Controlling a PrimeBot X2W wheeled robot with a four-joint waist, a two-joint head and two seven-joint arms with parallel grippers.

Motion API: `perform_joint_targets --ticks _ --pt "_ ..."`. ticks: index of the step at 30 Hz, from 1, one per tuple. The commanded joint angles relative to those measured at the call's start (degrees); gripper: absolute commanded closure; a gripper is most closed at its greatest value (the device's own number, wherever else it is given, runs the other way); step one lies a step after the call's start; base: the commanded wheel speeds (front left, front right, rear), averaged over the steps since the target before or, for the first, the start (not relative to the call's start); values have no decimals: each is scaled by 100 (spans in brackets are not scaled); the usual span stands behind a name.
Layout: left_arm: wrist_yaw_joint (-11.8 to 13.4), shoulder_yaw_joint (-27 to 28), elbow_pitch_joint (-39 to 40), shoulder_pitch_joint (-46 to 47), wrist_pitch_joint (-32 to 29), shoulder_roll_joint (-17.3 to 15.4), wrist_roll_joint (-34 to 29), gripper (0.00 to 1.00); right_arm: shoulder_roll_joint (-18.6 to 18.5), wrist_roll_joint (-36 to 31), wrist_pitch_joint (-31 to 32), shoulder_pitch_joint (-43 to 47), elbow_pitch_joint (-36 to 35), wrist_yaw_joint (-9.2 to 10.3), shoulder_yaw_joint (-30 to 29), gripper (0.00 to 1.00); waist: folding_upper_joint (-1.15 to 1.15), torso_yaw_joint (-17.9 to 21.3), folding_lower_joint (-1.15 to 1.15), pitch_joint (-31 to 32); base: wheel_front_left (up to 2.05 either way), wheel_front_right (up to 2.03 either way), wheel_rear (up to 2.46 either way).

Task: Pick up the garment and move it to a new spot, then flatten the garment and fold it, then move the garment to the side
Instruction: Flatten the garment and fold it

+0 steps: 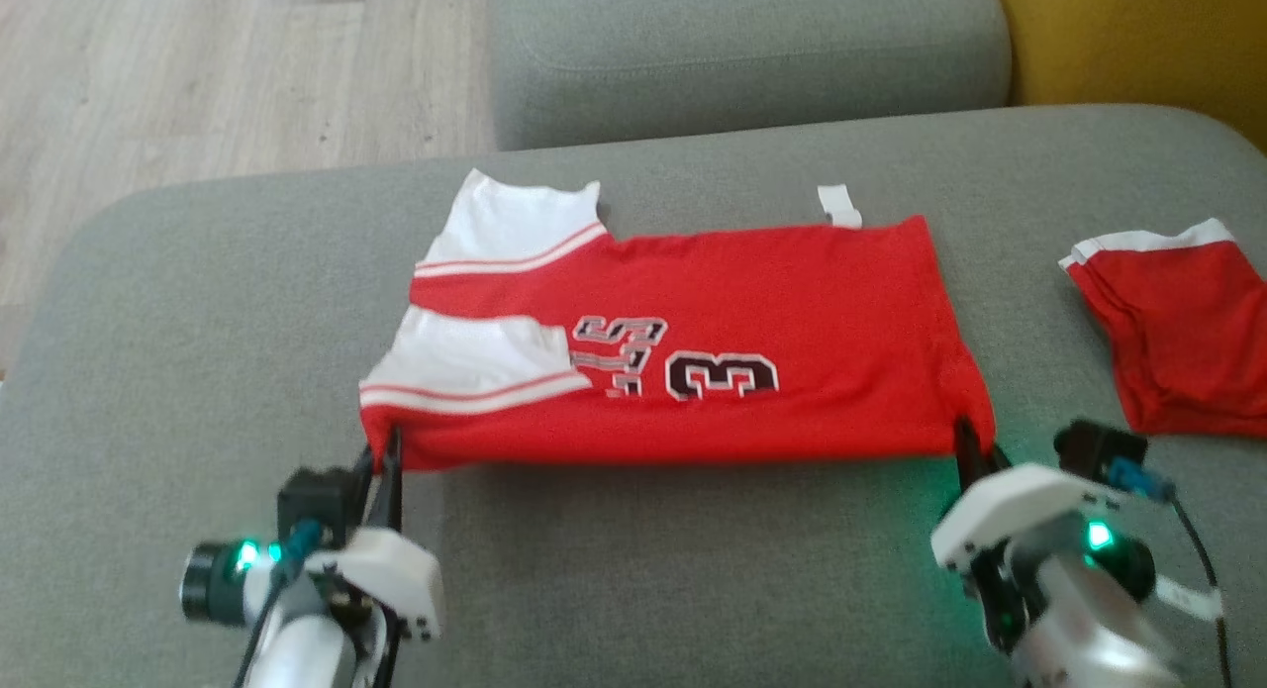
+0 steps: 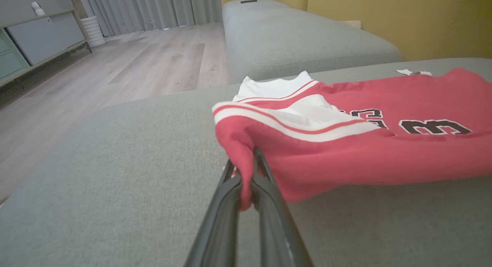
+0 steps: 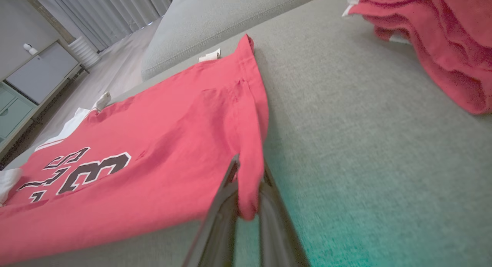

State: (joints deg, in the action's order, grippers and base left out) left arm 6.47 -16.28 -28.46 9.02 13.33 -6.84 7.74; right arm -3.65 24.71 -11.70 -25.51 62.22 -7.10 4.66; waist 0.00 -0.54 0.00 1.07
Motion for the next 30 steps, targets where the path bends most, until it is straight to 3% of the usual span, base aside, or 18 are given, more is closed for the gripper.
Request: perform_joint_targets --ticks 1,7,9,10,11,12,17,22,26,30 --pt "10 160 304 86 -34 -160 28 100 -57 13 62 87 -293 -39 58 100 0 -27 0 40 0 0 0" --pt "1 49 591 -287 -302 -183 75 100 -69 -3 464 757 -1086 -39 -211 100 0 -28 0 26 0 0 0" --pt "-35 -12 569 -328 -443 -182 86 100 -75 -120 559 933 -1343 -39 -414 0 0 -17 0 6 0 0 0" --pt "-35 -25 563 -330 -478 -187 87 100 -64 -175 604 1007 -1486 -39 -529 0 0 -8 0 -10 0 0 0" --pt "-12 -34 548 -322 -506 -206 66 60 -50 -248 642 1071 -1646 -39 -640 0 0 5 0 -31 0 0 0" --pt "7 -38 540 -306 -524 -224 50 0 -35 -333 687 1128 -1816 -39 -755 0 0 20 0 -59 0 0 0" --pt "143 93 661 -106 -454 -307 63 0 44 -778 933 1322 -2935 -39 -1243 0 0 127 0 -272 0 0 0" --pt "160 323 1065 516 -218 -454 126 0 73 -830 1235 1347 -4158 -39 -1236 0 0 287 0 -639 0 0 0" --pt "-244 309 1151 1375 -474 -631 240 0 75 -750 1472 1184 -4772 -39 -1022 0 0 477 0 -1030 0 0 0" --pt "-979 125 737 2531 -1288 -881 411 0 76 -800 1684 832 -5157 -39 -778 0 0 673 0 -1512 0 0 0"
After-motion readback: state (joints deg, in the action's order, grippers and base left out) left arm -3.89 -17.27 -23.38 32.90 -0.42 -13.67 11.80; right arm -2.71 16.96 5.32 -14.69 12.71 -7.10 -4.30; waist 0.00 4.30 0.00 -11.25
